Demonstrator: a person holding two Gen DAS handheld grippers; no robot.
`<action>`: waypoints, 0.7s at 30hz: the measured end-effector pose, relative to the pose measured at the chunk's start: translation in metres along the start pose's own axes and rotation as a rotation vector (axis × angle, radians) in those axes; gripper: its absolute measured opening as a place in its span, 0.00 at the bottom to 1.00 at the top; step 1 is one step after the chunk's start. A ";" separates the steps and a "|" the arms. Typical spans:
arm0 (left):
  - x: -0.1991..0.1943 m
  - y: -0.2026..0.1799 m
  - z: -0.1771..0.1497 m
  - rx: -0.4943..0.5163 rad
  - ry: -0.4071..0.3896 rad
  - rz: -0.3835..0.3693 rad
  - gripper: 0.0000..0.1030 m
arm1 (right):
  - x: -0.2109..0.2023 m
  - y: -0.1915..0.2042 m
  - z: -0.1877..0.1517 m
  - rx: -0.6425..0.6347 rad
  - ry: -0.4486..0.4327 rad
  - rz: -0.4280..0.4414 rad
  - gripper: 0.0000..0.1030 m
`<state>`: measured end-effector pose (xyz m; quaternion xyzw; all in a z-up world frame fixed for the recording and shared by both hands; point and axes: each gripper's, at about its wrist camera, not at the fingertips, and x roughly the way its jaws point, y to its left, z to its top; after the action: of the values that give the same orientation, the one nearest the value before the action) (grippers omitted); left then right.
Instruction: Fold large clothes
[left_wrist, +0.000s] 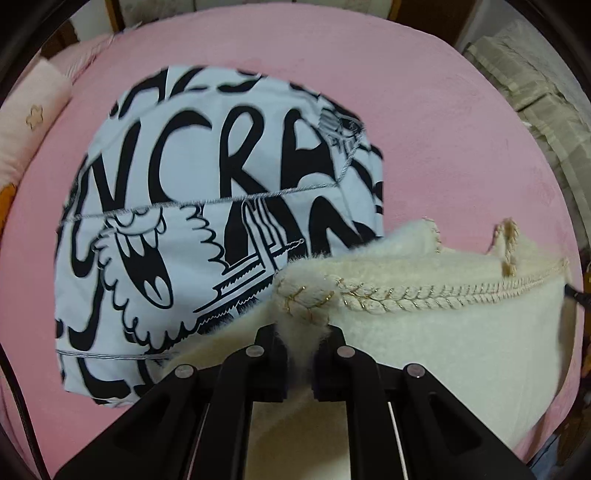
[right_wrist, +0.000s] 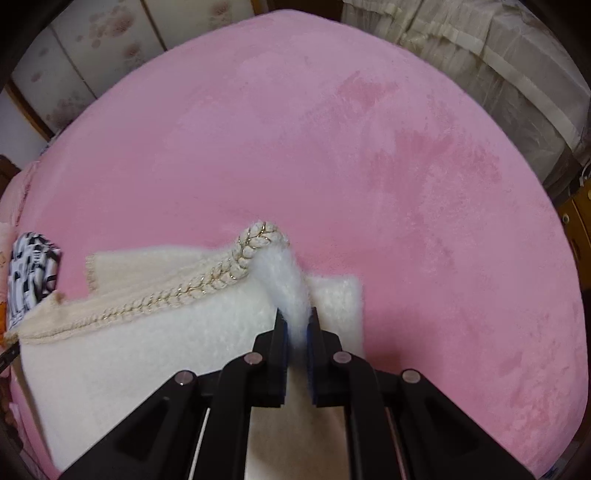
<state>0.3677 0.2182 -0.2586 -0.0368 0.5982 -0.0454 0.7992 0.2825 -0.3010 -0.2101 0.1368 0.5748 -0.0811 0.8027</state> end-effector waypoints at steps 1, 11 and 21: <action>0.004 0.003 0.000 -0.017 0.005 -0.009 0.07 | 0.012 0.000 0.000 0.008 0.017 -0.016 0.07; -0.013 0.022 -0.010 -0.118 -0.036 0.016 0.48 | 0.006 0.023 -0.010 -0.106 -0.008 -0.114 0.17; -0.092 -0.047 -0.082 -0.072 -0.177 0.168 0.58 | -0.079 0.067 -0.064 -0.156 -0.127 0.047 0.37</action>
<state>0.2622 0.1821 -0.1886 -0.0192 0.5274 0.0464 0.8481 0.2177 -0.2196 -0.1460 0.0817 0.5240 -0.0258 0.8474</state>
